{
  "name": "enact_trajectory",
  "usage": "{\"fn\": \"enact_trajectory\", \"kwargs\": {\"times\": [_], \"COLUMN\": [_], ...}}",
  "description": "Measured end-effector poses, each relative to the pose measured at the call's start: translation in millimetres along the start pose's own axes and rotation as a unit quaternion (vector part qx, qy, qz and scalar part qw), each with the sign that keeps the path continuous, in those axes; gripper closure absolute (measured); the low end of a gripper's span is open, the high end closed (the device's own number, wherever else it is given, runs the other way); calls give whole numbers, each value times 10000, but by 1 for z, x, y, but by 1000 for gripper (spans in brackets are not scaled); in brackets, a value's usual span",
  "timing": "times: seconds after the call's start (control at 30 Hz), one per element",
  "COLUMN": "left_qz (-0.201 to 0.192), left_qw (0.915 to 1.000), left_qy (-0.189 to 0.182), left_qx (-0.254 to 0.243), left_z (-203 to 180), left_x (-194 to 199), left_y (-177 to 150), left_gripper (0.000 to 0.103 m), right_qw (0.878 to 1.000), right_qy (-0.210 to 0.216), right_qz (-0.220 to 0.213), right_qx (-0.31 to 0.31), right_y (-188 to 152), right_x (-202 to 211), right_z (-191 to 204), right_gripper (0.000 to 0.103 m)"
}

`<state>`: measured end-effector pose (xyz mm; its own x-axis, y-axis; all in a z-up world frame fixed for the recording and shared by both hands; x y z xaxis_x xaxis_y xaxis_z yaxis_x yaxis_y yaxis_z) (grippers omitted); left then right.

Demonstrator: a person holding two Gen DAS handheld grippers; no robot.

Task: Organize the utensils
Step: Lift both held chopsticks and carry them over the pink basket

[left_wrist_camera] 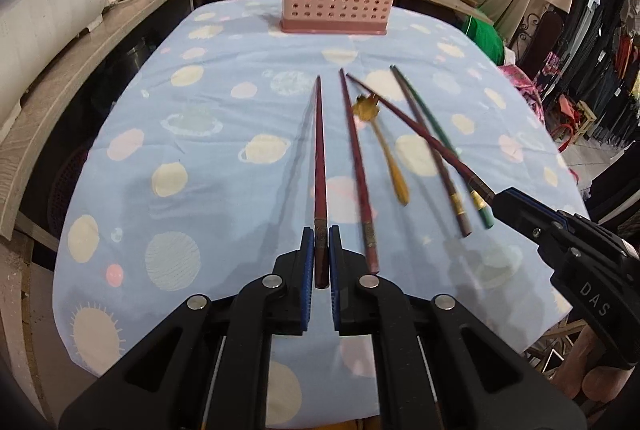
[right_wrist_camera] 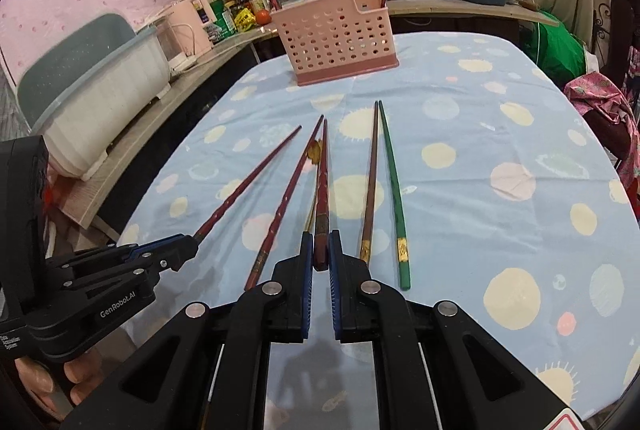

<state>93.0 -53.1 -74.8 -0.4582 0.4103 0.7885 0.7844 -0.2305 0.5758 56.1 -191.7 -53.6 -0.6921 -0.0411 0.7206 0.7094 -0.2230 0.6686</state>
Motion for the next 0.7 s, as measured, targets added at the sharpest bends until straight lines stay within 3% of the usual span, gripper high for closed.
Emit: {"fn": "enact_trajectory", "kwargs": {"times": [0.3,0.7], "left_qz": [-370,-919], "left_qw": [9992,9953], "left_qy": [-147,-217], "left_qx": [66,205], "left_z": [-6,2], "left_x": [36,71], "left_y": [58,171], "left_gripper": [96,96], "right_qw": [9979,9914], "right_qy": [81,220], "right_qz": [-633,-1273], "right_qx": [-129,-212], "right_y": [65,170], "right_x": [35,41], "right_z": [-5,-8], "right_gripper": [96,96]}}
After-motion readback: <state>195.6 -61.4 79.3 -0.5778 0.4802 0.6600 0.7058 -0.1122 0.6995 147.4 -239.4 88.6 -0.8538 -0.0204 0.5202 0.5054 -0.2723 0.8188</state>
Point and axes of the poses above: each gripper's, at about its wrist camera, not at the fingertips, and x roughly against the way its jaws point, z to its left, y to its top, the point moved 10 cm from there along -x, roughly the way its jaws point, and after that the axes turned 6 degrees about -y, right-handed, at the moved point
